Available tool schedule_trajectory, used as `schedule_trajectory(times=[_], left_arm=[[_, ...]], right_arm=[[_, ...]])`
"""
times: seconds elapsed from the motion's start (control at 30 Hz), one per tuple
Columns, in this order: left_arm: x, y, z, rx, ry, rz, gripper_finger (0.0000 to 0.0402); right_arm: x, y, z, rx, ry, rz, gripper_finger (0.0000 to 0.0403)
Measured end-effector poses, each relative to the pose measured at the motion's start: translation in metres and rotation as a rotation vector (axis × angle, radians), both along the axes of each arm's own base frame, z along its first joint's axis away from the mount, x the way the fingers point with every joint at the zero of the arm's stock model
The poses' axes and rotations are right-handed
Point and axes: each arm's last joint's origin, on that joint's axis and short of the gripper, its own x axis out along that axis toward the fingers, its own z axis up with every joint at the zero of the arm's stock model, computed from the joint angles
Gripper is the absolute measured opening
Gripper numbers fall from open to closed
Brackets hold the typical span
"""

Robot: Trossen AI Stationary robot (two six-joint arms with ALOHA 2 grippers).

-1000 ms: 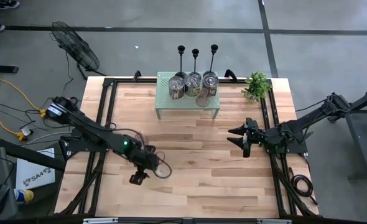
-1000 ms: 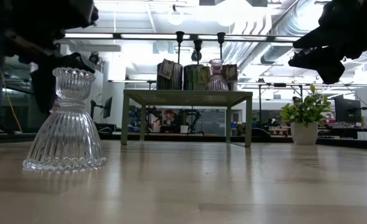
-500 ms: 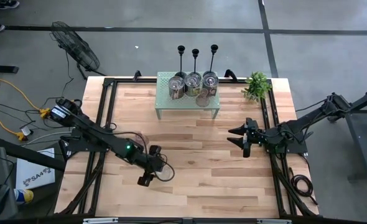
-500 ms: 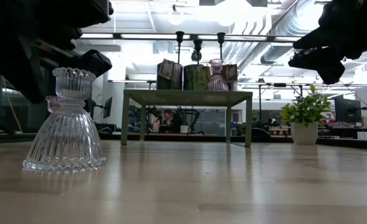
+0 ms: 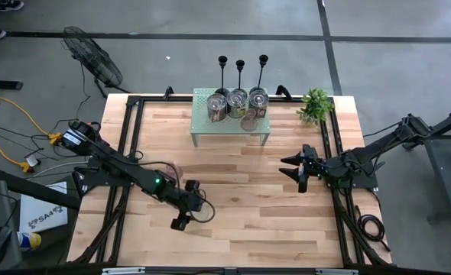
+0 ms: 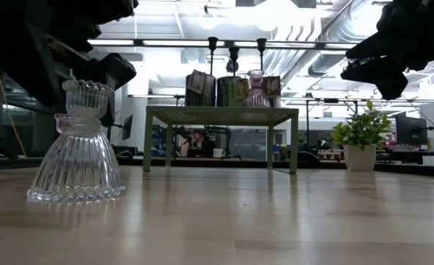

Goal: Pick & Place candle stick holders
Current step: Put the transparent glass candle holder on the shelf aligned with the pink glass candle holder

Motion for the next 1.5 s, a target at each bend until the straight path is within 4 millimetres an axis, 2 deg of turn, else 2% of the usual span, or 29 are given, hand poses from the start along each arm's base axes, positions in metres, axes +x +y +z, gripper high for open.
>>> schedule_trajectory(times=[0.23,0.37,0.6,0.83,0.93,1.07,1.2,1.5], left_arm=[[-0.003,0.001,-0.003,-0.044,0.063,0.118,0.0274],[-0.013,-0.008,-0.005,0.014,0.076,0.180,0.0274],[-0.030,-0.034,-0.003,0.092,-0.046,0.285,0.0274],[-0.049,-0.053,-0.003,0.109,-0.185,0.497,0.0274],[-0.055,-0.062,-0.010,0.103,-0.213,0.527,0.0274],[-0.063,-0.071,-0.029,0.116,-0.220,0.553,0.0274],[-0.066,-0.079,-0.043,0.119,-0.309,0.607,0.0274],[-0.057,-0.090,-0.058,0.104,-0.468,0.690,0.0274]], right_arm=[[0.000,0.000,-0.001,0.004,0.007,-0.002,0.0206],[0.000,0.000,-0.001,0.003,0.007,-0.002,0.0206],[0.000,0.000,-0.001,0.001,0.010,-0.002,0.0206],[0.000,0.000,-0.001,0.016,0.009,-0.005,0.0206],[0.000,0.000,-0.001,0.016,0.009,-0.005,0.0206],[0.000,0.000,-0.001,0.015,0.010,-0.005,0.0206],[0.000,0.000,-0.001,0.014,0.013,-0.005,0.0206],[-0.001,0.000,-0.003,0.006,0.027,-0.005,0.0206]])
